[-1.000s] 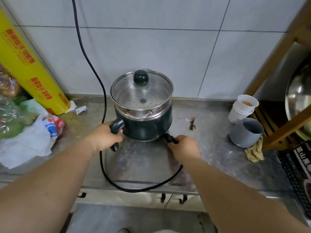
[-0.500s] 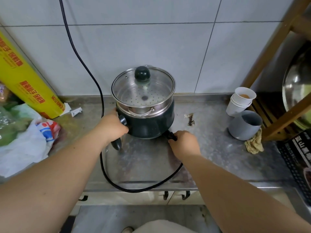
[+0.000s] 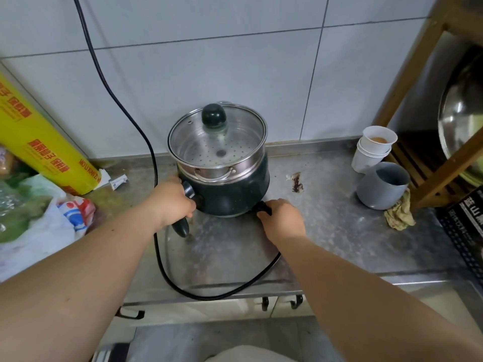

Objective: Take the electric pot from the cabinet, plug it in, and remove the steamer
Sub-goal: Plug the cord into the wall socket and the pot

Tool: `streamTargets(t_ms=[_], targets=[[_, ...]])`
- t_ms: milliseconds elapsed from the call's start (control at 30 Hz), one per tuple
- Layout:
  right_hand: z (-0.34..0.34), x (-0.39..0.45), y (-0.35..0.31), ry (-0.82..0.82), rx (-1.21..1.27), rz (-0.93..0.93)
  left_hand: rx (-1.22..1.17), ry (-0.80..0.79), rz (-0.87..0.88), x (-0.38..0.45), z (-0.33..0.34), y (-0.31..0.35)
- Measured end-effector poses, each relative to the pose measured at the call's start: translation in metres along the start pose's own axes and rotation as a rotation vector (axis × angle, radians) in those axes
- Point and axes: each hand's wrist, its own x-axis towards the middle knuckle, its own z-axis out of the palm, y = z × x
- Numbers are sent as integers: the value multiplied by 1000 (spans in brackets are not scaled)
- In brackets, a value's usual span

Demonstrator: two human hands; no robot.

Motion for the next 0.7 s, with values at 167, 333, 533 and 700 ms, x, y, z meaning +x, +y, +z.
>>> streamTargets(t_ms=[167,333,533,700], targets=[[-1,6,4,-22,21,-55,12,-39,28,3,-2,-5],[-3,12,6,-46,-4,-80,2,-65,38,6,-4,-8],[-1,14,2,-41,-49,-103,20,-81,55,9,-5,-9],[-4,18,-1,-71,-97,-103,37,-99,65,12,-7,-9]])
